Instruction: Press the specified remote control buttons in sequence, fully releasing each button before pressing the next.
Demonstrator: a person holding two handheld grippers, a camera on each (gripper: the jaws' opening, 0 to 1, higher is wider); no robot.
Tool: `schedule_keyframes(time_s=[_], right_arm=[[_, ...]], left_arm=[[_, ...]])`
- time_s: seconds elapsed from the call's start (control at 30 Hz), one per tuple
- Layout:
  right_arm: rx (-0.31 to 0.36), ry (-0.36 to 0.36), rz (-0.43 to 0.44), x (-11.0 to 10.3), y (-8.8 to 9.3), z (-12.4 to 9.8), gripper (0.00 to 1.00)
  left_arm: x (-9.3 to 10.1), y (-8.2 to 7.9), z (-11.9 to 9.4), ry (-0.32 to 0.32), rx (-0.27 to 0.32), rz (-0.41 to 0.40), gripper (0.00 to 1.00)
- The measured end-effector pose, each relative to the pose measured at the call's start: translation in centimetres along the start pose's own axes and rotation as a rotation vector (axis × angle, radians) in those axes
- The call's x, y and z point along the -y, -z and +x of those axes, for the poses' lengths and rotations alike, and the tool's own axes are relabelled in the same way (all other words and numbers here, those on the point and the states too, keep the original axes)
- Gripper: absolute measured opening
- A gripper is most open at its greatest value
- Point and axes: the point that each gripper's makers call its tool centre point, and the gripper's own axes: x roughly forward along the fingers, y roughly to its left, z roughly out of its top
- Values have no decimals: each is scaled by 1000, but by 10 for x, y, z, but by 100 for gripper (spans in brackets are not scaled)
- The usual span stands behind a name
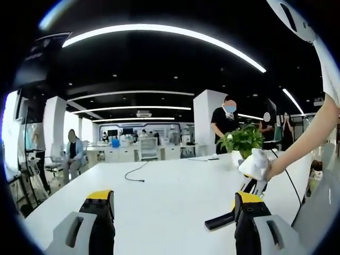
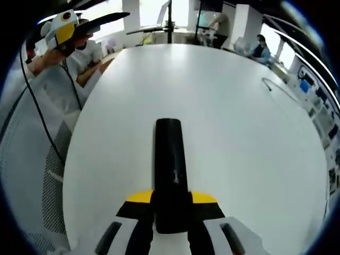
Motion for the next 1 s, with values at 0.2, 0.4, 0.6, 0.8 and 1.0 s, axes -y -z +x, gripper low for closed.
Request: schedule_keyframes(time_s=[0.2, 0.4, 0.6, 0.8, 1.0], right_arm=[[-1, -7, -8, 8, 0, 0, 21], [9, 0, 9, 23, -2, 2, 21], [-14, -14, -20, 33, -4, 3, 21], [-41, -21, -36, 40, -5, 3, 21], [-49, -21, -30, 50, -5, 4, 21]], left_arm=[[-1, 3, 0, -2, -10, -3, 96], [1, 3, 0, 6, -13, 0, 96], [0, 7, 0, 4, -17, 7, 96], [-1, 10, 0, 10, -10, -2, 97], [-2, 12, 0, 6, -17, 4, 97]])
